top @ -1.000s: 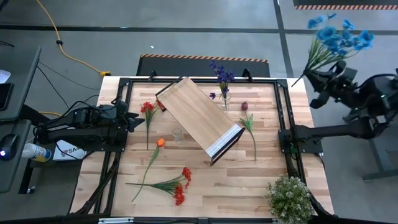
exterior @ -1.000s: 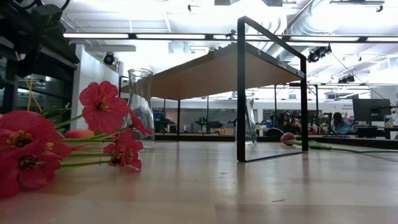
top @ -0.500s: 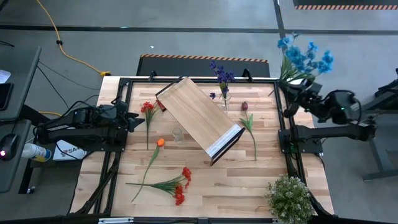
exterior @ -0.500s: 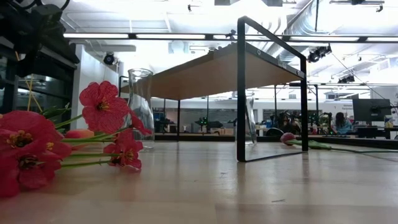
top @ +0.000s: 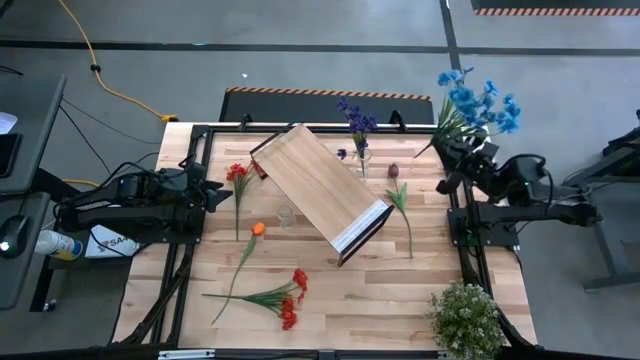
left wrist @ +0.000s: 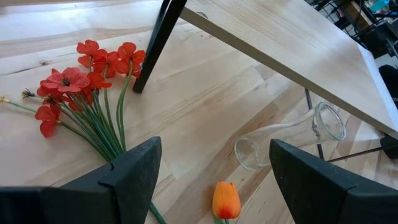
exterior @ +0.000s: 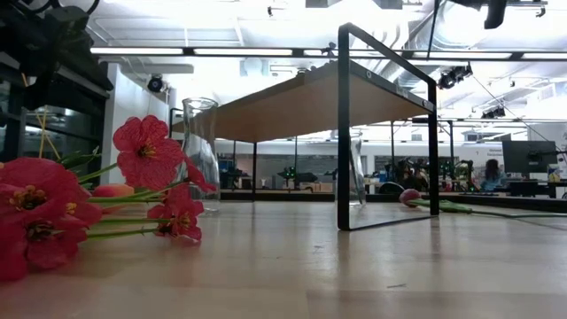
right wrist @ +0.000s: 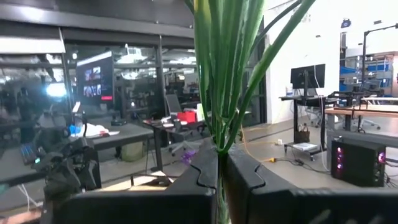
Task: Pick and place flowers into a vace then onto a shelf
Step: Put the blue flowers into the top transparent vase
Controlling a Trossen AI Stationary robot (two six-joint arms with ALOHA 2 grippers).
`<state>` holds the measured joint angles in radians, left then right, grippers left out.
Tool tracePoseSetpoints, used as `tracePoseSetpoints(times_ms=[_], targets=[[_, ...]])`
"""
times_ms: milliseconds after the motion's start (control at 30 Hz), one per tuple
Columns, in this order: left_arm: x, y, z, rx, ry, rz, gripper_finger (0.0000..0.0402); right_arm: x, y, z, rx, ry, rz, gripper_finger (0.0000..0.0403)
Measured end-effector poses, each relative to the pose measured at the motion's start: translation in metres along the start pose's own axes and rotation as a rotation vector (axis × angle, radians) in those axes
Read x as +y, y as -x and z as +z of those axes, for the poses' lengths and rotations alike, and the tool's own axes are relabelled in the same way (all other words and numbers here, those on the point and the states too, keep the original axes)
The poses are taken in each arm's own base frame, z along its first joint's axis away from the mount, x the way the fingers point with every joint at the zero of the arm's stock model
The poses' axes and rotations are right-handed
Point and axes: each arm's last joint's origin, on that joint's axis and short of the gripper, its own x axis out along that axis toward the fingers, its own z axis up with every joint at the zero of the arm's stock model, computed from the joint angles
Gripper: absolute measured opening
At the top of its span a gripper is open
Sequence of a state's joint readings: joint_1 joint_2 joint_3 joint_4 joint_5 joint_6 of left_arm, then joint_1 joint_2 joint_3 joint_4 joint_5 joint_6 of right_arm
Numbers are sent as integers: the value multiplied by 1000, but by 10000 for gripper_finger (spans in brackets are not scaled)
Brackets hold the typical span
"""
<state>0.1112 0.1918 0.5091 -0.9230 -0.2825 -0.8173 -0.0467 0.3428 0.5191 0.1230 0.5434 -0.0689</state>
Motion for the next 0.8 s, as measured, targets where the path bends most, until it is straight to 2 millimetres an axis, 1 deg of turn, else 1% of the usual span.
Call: tracePoseSetpoints(times_ms=[267,433,533,633,800], targets=[[0,0,0,0,0,0,333,3,-2,-29,-47,-70,-2,0],[0,0,0,0,0,0,333,5,-3,-41,-100,-113,3,0],[0,0,0,0,0,0,333,7,-5,-50,-93,-123,5,0],[0,0,0,0,0,0,333,9,-9,-56,-91,-130,3,0],[0,0,0,0,0,0,333,13,-17,-60,-122,-119,-32,0]])
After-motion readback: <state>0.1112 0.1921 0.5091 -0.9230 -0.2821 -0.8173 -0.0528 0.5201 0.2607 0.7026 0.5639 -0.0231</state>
